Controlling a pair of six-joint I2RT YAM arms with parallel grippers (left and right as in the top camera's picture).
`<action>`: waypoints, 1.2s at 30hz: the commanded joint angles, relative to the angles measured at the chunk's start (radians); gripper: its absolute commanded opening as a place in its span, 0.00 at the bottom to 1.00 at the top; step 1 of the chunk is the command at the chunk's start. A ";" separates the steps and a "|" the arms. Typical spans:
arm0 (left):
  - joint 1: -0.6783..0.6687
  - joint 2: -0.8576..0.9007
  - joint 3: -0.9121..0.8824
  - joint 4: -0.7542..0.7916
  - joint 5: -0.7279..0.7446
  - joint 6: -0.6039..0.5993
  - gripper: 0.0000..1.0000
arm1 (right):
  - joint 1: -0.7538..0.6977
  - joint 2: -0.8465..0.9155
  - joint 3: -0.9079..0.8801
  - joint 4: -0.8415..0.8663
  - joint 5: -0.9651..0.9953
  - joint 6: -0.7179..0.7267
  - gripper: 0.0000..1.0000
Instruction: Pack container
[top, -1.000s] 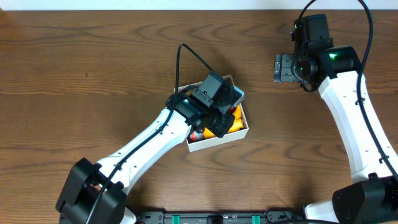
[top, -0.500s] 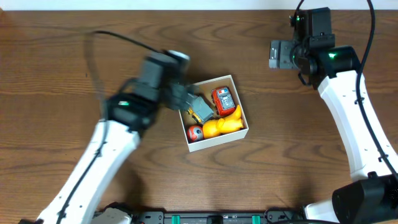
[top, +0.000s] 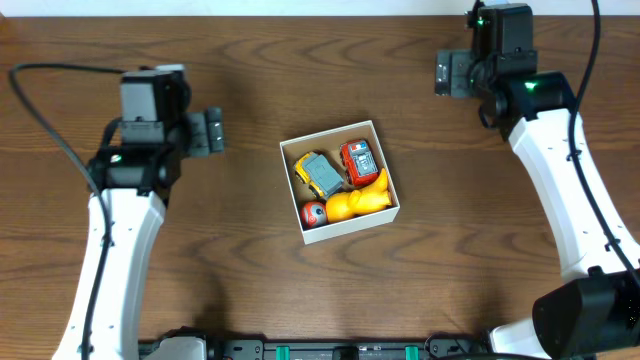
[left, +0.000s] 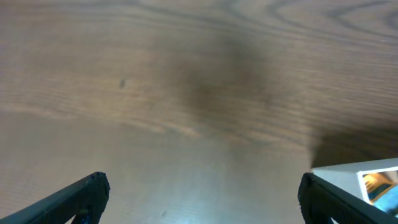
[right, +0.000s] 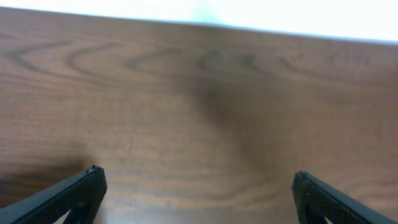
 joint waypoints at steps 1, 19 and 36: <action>0.019 -0.101 -0.010 -0.050 -0.026 -0.025 0.98 | -0.045 -0.092 -0.001 -0.035 0.005 0.076 0.98; -0.132 -0.682 -0.458 0.109 -0.028 -0.069 0.98 | -0.064 -0.852 -0.684 -0.074 0.025 0.204 0.99; -0.144 -0.835 -0.491 0.016 -0.047 -0.068 0.98 | -0.064 -1.083 -0.836 -0.222 0.020 0.204 0.99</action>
